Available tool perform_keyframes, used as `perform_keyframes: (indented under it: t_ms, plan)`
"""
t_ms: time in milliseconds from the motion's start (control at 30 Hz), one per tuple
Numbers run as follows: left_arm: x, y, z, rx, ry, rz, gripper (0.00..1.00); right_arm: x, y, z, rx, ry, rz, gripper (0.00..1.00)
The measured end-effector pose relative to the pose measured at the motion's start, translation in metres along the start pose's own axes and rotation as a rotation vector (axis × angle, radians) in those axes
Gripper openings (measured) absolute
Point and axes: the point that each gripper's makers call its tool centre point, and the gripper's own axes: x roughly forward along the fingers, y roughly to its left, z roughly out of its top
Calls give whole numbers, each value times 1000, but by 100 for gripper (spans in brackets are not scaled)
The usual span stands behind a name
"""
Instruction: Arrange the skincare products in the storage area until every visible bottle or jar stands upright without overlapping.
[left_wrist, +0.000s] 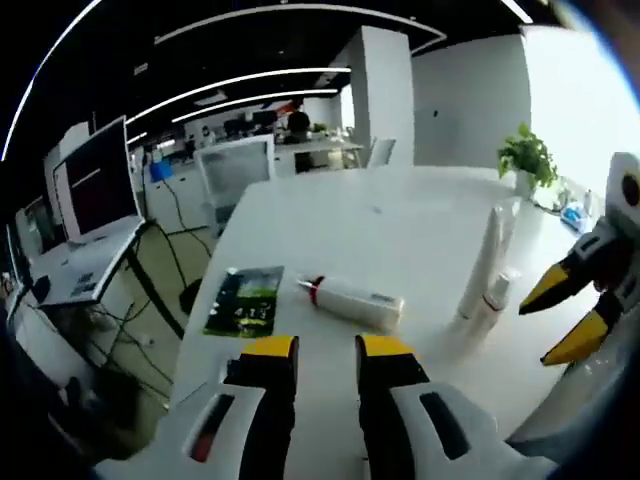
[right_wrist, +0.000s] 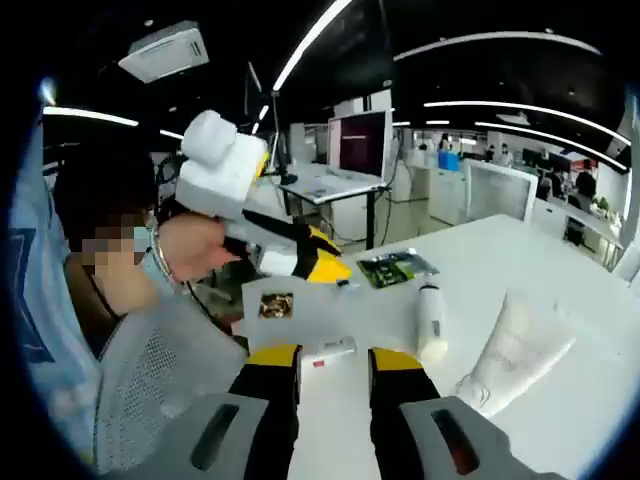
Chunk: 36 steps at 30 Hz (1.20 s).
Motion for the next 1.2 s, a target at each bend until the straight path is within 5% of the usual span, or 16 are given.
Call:
perform_keyframes:
  t_ms: [67,133,200,267,533,600,667,733,767,800,900,967,1200]
  plan:
    - [-2,-2,1,-49,32,-14,20,14,-21,23,0,27,-24,20]
    - [0,-6,14,-75,-66,-48,20,29,-36,38,-15,38,-34,21]
    - [1,-13,2,-136,-4,-95,23,44,-48,47,-16,52,-35,27]
    - [3,-11,-6,-139,43,-91,23,54,-59,40,-4,126,-57,32]
    - [4,-17,-3,-52,35,-79,21,118,-106,14,-97,362,-168,33]
    - [5,-16,-4,-30,41,-71,20,127,-114,2,-111,501,-194,30]
    - [5,-14,-6,-22,46,-68,21,135,-114,9,-101,472,-199,30]
    - [4,-12,-9,-30,53,-71,20,132,-126,28,-195,379,-270,21]
    - [4,-12,-10,-36,51,-72,20,132,-130,26,-229,401,-271,15]
    - [5,-12,-9,-52,51,-77,20,134,-128,24,-223,424,-255,15]
    - [5,-12,-5,-87,37,-89,21,145,-120,23,-138,442,-200,33]
    - [4,-11,-4,-94,31,-84,20,151,-116,24,-123,441,-158,30]
    - [3,-17,-6,-79,42,-103,19,164,-115,-32,37,637,-138,29]
